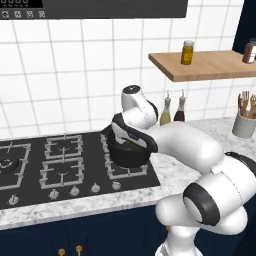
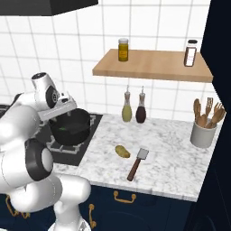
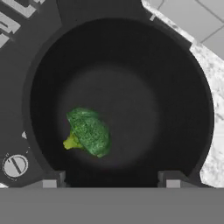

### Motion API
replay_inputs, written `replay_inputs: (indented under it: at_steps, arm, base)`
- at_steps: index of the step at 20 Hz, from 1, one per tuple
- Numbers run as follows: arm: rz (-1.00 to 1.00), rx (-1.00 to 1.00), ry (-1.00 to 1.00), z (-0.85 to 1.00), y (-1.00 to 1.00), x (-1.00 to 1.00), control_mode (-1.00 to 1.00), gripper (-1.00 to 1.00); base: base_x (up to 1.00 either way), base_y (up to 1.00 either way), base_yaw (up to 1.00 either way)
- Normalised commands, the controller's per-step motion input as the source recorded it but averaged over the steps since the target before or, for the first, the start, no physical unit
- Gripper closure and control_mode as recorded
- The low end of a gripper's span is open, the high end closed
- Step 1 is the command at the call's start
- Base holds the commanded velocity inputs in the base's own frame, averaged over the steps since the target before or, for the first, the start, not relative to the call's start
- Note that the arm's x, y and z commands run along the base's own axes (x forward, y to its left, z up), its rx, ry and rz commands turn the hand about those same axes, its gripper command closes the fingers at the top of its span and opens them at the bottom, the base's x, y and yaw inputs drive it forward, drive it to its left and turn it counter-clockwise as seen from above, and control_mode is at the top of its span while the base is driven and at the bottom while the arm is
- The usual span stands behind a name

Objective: Put the broccoli and potato in the pot. Retrieve the spatula and lightly stir the vegetables in the pot.

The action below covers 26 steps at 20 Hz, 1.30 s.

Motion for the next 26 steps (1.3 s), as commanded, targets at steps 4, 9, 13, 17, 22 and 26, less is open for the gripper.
replay_inputs:
  at_steps: [4,9,13,17,22,26]
  arm:
    - [-0.08,0.01,-0.03,0.91,-0.23,-0.22,-1.00,-1.00]
    - [-0.07,0.15,-0.01,0.83,-1.00,-0.82,-1.00,-1.00]
    - [-0.04,0.16,0.00,0.14,-1.00,-0.43,-1.00,-1.00]
    - [-0.04,0.09,0.02,-0.23,-1.00,-0.03,-1.00,-1.00]
    - [-0.03,0.03,0.04,-0.64,-1.00,0.04,-1.00,-1.00]
    - [0.00,0.00,0.03,-0.83,-0.81,0.01,-1.00,-1.00]
  base:
    - [0.00,0.00,0.00]
    - [0.00,0.00,0.00]
    - [0.00,0.00,0.00]
    - [0.00,0.00,0.00]
    - [0.00,0.00,0.00]
    - [0.00,0.00,0.00]
